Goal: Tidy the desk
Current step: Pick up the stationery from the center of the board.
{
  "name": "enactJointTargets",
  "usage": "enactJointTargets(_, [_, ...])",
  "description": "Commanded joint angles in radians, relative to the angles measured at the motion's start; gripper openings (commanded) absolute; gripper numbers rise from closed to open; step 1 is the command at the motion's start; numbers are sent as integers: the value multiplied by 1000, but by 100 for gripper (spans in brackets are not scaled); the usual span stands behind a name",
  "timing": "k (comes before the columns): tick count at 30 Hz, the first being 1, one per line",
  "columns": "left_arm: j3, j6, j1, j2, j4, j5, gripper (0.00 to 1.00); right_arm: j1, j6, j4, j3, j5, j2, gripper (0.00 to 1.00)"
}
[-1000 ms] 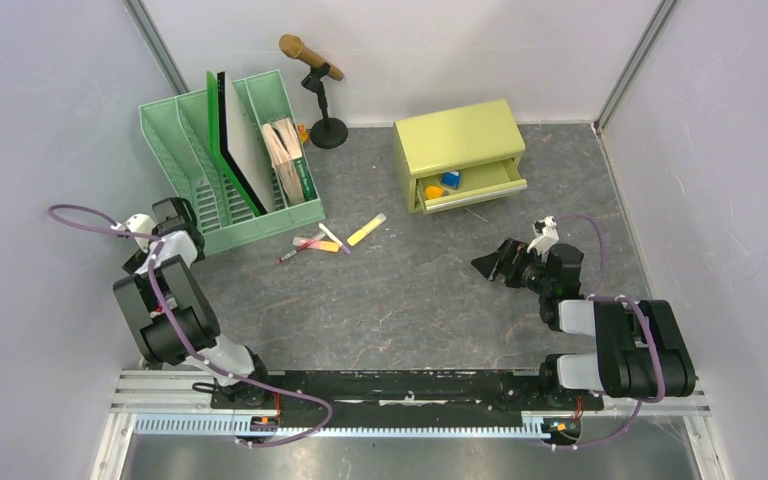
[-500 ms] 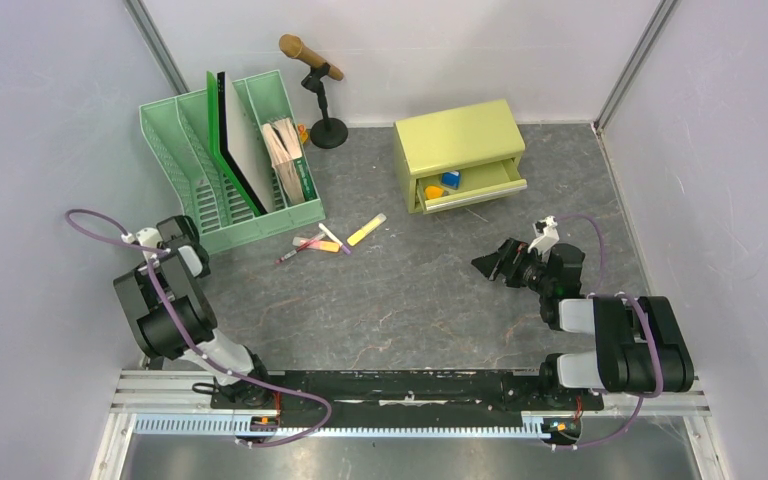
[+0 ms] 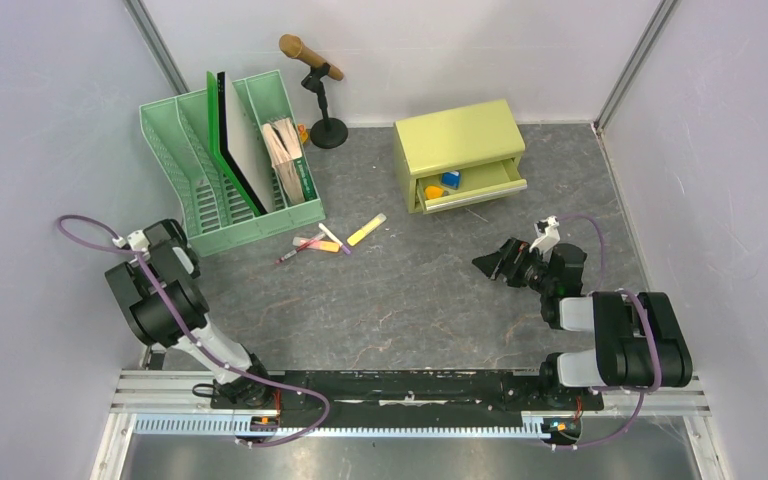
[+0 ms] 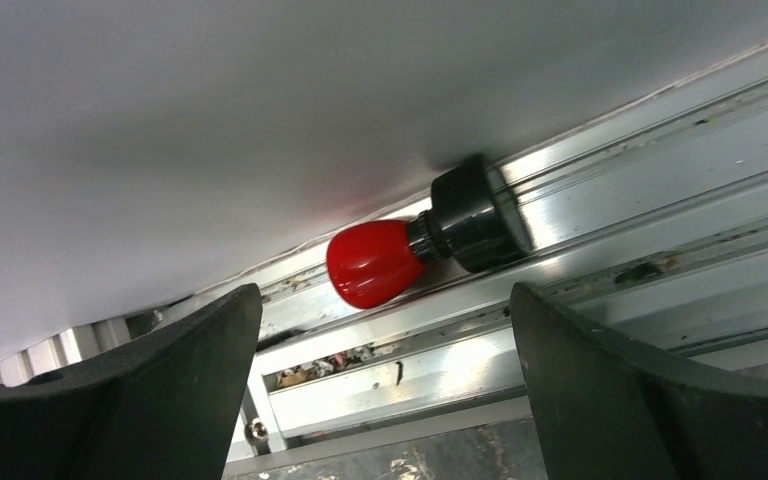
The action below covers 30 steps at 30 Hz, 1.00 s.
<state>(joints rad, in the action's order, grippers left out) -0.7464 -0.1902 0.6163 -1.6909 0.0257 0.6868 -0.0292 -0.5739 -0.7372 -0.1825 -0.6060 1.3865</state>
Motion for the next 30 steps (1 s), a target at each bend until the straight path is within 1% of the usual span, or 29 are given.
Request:
enactJointTargets(1, [3,-25,12,-12,153,-43,100,-5,1,145,33,23,54,99])
enactJointTargets(3, [18,-38,15,-16,191,-58,99,-5,-1,144,33,22,59,99])
enactJointTargets(5, [31,-47,20,-20,223,-96,97,-6,-3,141,32,20,62,99])
enactJointTargets(8, [41,-68,23,-25,236,-94,97,-6,-3,139,34,18,64,99])
enactJointTargets(10, [38,-112,29,-32,209,-61,98,-6,-3,138,33,17,66,99])
enactJointTargets(14, [27,-202,46,-41,148,-6,95,-8,-9,128,31,7,79,99])
enactJointTargets(18, [10,-256,62,-54,84,15,95,-8,-9,127,33,6,80,99])
enactJointTargets(21, [-15,-320,74,-74,8,29,93,-9,-11,124,34,5,80,99])
enactJointTargets(26, [-20,-318,88,-105,2,11,93,-11,-12,119,34,0,85,99])
enactJointTargets(29, [-16,-319,94,-107,8,3,99,-12,-15,115,34,-4,89,99])
enactJointTargets(30, [-19,-321,95,-108,8,-7,100,-14,-16,112,34,-7,92,99])
